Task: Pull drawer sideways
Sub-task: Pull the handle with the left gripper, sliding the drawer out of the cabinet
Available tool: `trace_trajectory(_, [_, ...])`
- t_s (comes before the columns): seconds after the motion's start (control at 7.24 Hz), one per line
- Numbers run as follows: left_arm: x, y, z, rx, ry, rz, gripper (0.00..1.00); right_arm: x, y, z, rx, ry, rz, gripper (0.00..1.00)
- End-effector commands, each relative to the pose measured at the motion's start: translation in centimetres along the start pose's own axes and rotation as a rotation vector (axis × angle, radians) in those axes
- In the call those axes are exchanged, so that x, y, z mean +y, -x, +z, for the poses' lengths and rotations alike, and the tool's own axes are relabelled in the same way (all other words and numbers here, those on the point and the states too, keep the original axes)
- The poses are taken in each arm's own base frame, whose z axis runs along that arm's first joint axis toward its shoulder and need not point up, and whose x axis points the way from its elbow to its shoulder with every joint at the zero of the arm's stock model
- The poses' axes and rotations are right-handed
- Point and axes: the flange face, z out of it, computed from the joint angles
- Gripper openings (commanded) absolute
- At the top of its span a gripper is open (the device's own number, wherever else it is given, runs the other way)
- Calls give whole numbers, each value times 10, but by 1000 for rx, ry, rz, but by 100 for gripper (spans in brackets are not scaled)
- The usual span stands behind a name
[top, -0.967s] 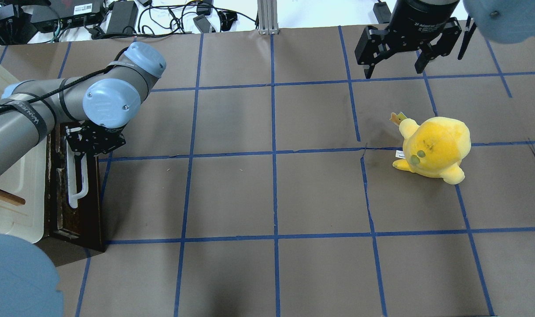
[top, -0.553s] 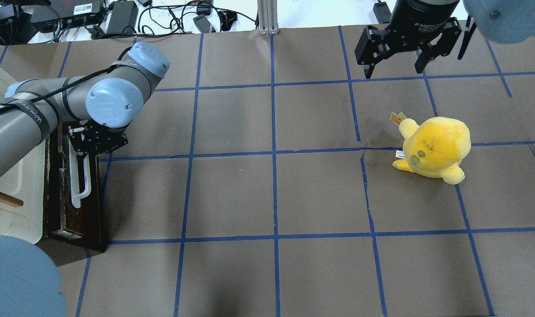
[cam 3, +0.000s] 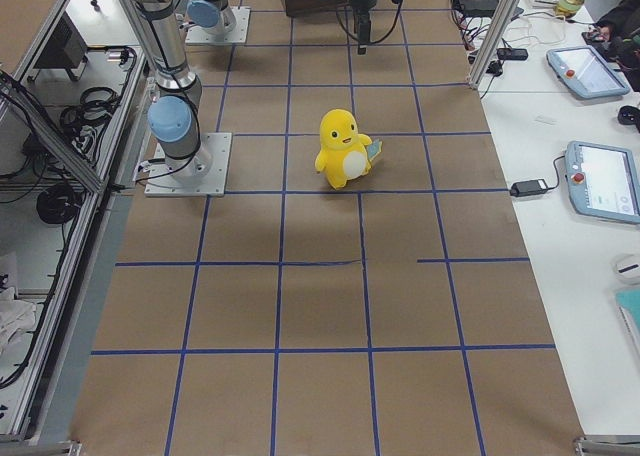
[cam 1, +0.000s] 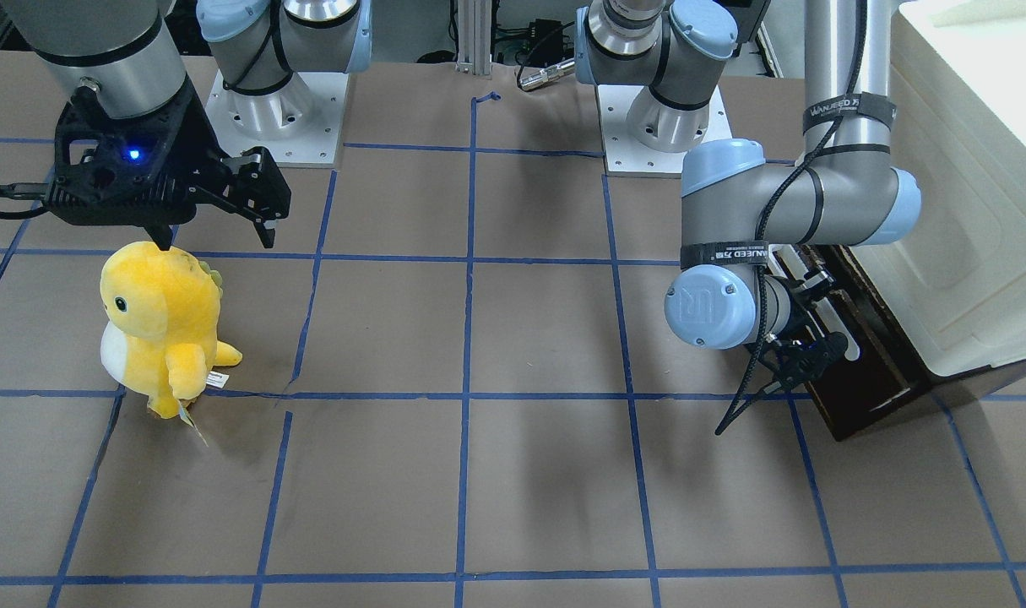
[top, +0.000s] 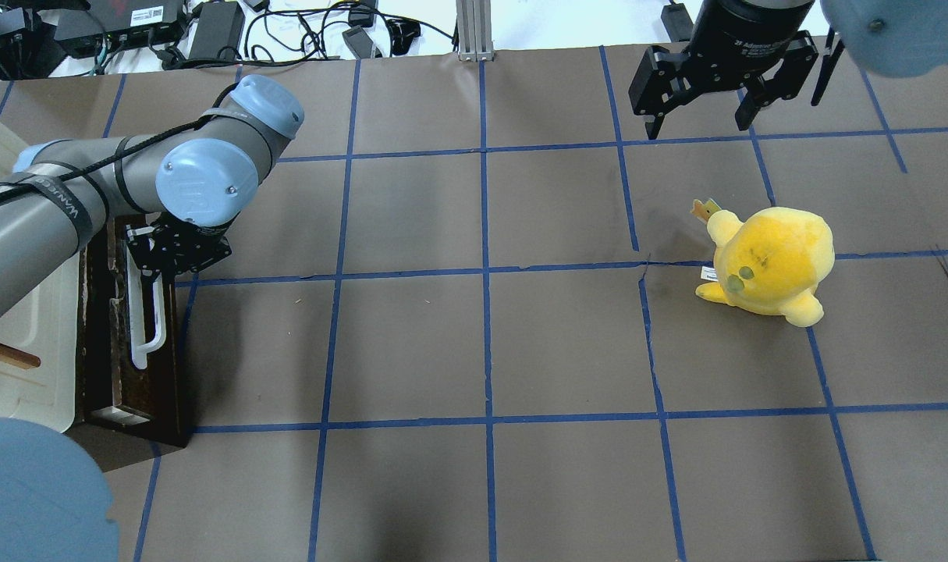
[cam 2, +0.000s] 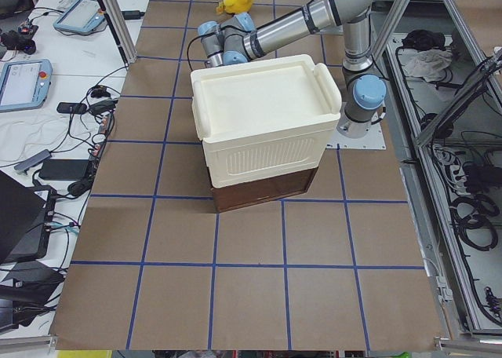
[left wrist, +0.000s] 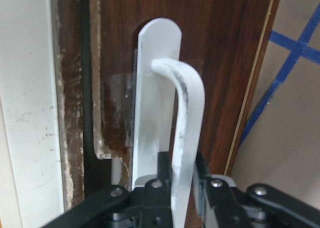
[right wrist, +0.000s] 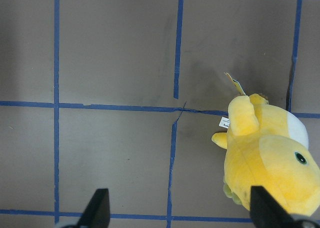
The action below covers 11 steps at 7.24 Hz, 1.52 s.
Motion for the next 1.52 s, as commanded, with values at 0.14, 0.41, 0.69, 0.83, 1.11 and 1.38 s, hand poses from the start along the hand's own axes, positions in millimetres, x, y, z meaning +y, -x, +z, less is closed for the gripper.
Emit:
trace_trajectory(0.14, [3,-9,-14,-5,-14,-10,0,0,0,0,0,0,0,100])
trace_trajectory(0.41, [7,-17,-25,-3,-29,-5,0,0,0,0,1,0,0,100])
trace_trajectory(0.69, [8,-18,-25,-4,-27,-5,0,0,0,0,1,0,0,100])
trace_trajectory(0.83, [8,-18,-25,-3,-27,-5,0,0,0,0,1,0,0,100])
trace_trajectory(1.11, [9,-17,-26,-6,-27,-5,0,0,0,0,1,0,0,100])
trace_trajectory(1.38, [10,-17,-25,-12,-24,2,0,0,0,0,1,0,0,100])
